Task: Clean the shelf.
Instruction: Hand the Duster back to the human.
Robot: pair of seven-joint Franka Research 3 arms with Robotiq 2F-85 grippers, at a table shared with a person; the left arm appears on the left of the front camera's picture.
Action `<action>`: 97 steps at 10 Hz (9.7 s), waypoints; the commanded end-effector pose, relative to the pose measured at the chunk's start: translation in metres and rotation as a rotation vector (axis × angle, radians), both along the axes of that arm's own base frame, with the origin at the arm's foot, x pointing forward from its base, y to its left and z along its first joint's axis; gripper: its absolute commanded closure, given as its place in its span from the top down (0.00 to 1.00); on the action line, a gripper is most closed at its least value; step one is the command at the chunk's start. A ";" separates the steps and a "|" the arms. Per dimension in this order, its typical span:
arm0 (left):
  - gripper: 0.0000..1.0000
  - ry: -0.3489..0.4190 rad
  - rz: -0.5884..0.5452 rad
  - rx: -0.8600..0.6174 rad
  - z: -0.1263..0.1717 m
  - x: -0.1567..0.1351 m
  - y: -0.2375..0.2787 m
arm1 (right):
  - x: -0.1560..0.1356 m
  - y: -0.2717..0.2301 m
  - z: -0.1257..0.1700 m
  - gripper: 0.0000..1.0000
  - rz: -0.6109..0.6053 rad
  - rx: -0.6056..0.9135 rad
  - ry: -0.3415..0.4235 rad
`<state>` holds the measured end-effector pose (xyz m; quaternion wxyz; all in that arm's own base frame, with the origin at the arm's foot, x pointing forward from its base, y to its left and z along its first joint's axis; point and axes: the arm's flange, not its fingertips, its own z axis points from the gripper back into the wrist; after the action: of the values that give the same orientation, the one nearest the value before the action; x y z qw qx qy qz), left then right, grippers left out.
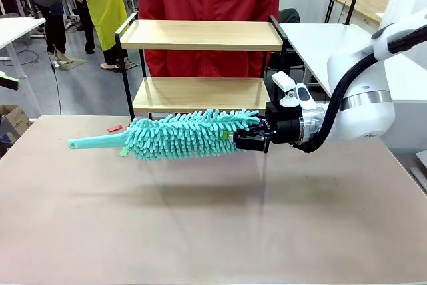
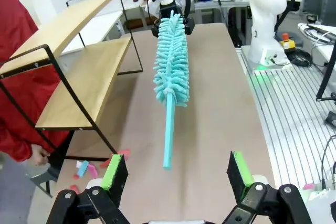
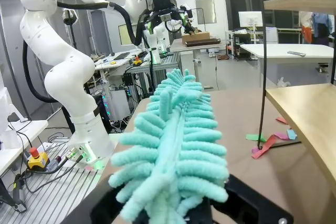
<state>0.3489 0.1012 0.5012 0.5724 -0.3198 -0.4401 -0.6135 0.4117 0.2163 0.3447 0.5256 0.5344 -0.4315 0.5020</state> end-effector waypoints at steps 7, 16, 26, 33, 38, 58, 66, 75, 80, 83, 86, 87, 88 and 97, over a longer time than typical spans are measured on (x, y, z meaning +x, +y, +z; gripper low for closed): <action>1.00 0.002 -0.009 0.007 0.003 0.000 -0.004 | -0.047 -0.014 0.101 0.16 0.095 0.251 -0.052; 1.00 0.002 -0.009 0.007 0.003 0.000 -0.004 | -0.109 -0.123 0.222 0.16 -0.552 0.665 -0.331; 1.00 0.002 -0.009 0.007 0.003 0.000 -0.004 | -0.104 -0.246 0.195 0.16 -1.326 0.469 -0.257; 1.00 0.002 -0.009 0.007 0.003 0.000 -0.004 | -0.061 -0.263 0.101 0.16 -1.459 0.241 -0.015; 1.00 0.002 -0.009 0.007 0.003 0.000 -0.004 | -0.052 -0.261 0.052 0.16 -1.457 0.210 0.066; 1.00 0.002 -0.009 0.007 0.003 0.000 -0.004 | -0.034 -0.308 0.087 0.16 -1.441 0.181 0.118; 1.00 0.002 -0.009 0.007 0.003 0.000 -0.004 | -0.040 -0.304 0.094 1.00 -1.432 0.150 0.105; 1.00 0.002 -0.009 0.007 0.003 0.000 -0.004 | -0.121 -0.344 0.249 1.00 -1.271 0.582 0.159; 1.00 0.002 -0.009 0.007 0.003 0.000 -0.004 | -0.131 -0.423 0.279 1.00 -1.271 0.849 0.282; 1.00 0.002 -0.009 0.007 0.003 0.000 -0.004 | -0.143 -0.425 0.279 1.00 -1.288 0.852 0.250; 1.00 0.002 -0.009 0.007 0.003 0.000 -0.004 | -0.143 -0.425 0.279 1.00 -1.288 0.852 0.250; 1.00 0.002 -0.009 0.007 0.003 0.000 -0.004 | -0.143 -0.425 0.279 1.00 -1.288 0.852 0.250; 1.00 0.002 -0.009 0.007 0.003 0.000 -0.004 | -0.143 -0.425 0.279 1.00 -1.288 0.852 0.250; 1.00 0.002 -0.009 0.007 0.003 0.000 -0.004 | -0.143 -0.425 0.279 1.00 -1.288 0.852 0.250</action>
<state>0.3482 0.0972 0.5020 0.5801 -0.3170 -0.4246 -0.6186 0.2695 -0.2097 0.6239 0.5139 0.3757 -0.7525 -0.1689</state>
